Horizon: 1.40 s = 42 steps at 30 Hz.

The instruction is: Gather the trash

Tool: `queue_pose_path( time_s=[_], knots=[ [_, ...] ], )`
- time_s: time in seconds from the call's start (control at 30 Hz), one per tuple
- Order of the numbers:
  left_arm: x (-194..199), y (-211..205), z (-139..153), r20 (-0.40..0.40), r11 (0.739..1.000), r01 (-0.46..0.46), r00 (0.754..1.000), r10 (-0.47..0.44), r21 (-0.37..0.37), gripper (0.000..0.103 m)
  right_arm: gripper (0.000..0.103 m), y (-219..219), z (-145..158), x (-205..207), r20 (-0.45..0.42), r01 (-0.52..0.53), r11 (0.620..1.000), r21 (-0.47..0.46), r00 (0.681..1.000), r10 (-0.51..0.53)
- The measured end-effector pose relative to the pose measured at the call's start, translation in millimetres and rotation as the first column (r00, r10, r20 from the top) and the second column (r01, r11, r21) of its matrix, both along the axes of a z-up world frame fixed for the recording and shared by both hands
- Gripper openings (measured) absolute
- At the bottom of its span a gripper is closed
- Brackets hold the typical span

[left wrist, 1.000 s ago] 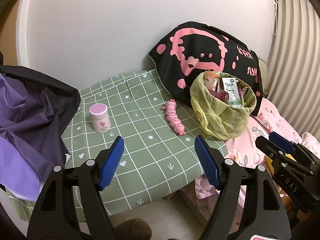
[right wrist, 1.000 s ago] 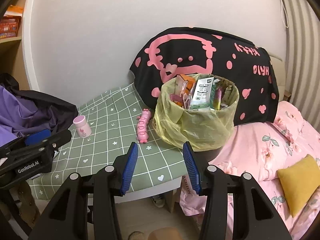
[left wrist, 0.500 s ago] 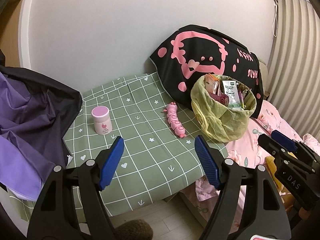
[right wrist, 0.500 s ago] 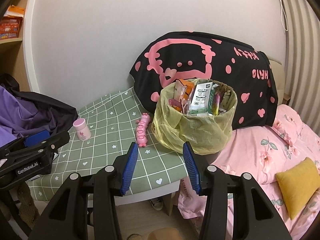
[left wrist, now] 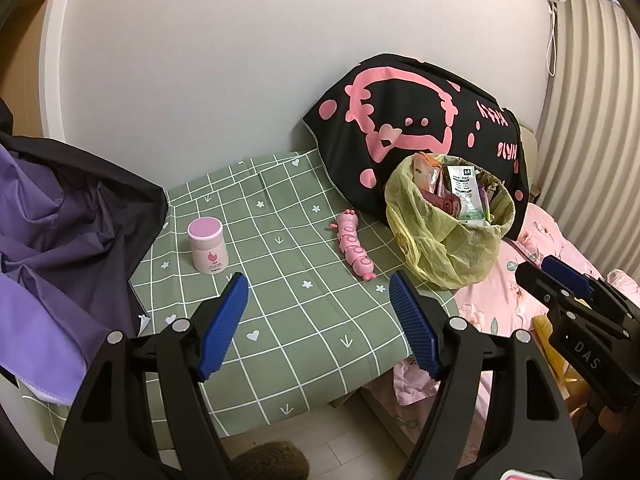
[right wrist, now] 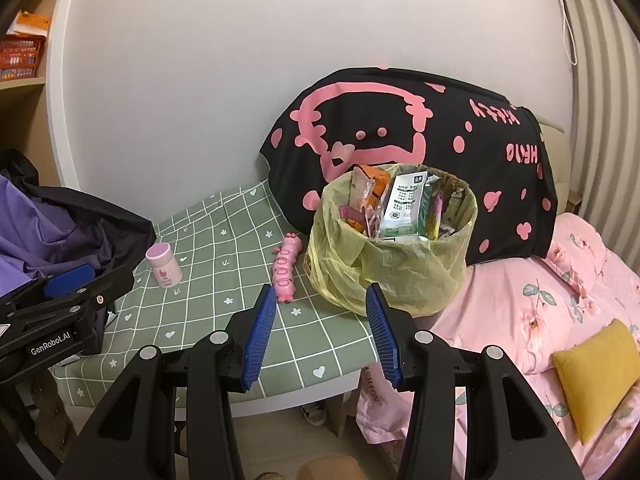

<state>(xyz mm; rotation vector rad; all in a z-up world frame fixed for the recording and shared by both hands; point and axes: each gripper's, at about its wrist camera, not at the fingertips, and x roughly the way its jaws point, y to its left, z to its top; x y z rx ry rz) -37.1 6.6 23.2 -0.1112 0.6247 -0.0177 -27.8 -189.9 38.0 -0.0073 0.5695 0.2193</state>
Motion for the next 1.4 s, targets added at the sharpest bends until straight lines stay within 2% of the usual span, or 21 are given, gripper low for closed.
queue_pose_path(
  time_s=[1.4],
  knots=[
    [-3, -12, 1, 0.003, 0.999, 0.038, 0.999, -0.038, 0.006, 0.069, 0.044, -13, 4, -6, 0.0, 0.034, 0.999, 0.013, 0.999, -0.034]
  ],
)
